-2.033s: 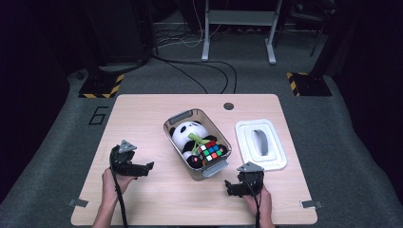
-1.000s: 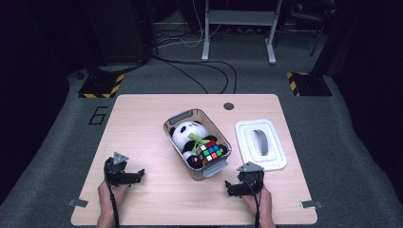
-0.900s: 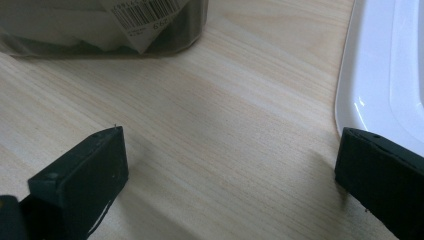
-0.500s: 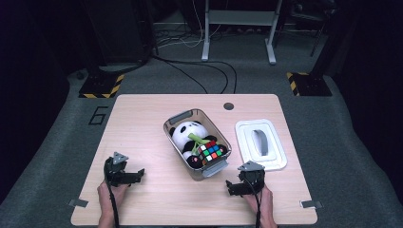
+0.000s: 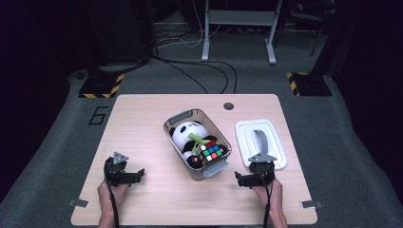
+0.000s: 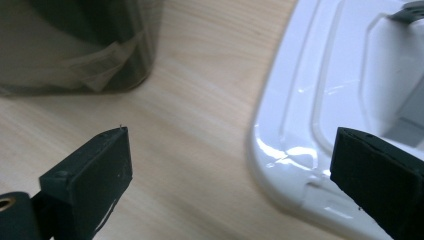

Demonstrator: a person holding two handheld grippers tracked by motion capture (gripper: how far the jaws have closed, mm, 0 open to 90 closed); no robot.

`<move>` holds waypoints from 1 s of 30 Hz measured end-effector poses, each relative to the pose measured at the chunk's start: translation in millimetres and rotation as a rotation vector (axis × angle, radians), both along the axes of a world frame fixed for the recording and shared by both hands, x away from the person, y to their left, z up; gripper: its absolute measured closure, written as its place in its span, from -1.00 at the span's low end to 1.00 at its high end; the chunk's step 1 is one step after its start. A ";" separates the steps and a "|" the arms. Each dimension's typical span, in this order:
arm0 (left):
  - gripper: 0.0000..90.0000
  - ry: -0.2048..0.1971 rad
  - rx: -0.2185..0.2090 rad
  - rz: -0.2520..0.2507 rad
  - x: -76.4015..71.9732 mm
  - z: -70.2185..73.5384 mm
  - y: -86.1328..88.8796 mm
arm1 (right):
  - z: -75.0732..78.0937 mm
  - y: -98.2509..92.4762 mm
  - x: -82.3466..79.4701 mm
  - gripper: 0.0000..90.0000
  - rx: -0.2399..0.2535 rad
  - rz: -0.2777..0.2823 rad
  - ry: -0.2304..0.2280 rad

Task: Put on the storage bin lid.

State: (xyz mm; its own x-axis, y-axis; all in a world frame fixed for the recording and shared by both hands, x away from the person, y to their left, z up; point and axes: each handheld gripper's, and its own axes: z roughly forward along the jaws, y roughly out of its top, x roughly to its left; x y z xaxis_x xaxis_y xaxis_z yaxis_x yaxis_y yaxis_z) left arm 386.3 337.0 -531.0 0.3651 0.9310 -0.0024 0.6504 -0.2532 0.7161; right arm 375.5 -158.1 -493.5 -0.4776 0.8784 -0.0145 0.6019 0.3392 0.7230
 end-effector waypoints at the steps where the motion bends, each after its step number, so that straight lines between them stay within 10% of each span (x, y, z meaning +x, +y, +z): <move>1: -1.00 -0.001 0.000 0.000 0.0 -0.1 0.0 | 1.7 -1.7 1.6 -0.95 0.000 -0.004 -0.002; 30: -1.00 -0.001 -0.006 0.003 0.0 -0.4 -0.5 | 15.2 -48.6 107.6 -0.80 -0.015 -0.159 0.095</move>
State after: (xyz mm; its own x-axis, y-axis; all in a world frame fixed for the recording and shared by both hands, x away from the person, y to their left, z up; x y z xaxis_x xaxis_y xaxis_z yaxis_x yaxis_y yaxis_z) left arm 386.3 336.5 -531.3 0.3623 0.9320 -0.0074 0.6504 -0.2471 0.7183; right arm 483.2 -206.7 -478.3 -0.3326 0.9430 0.0102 0.7142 0.2448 0.6558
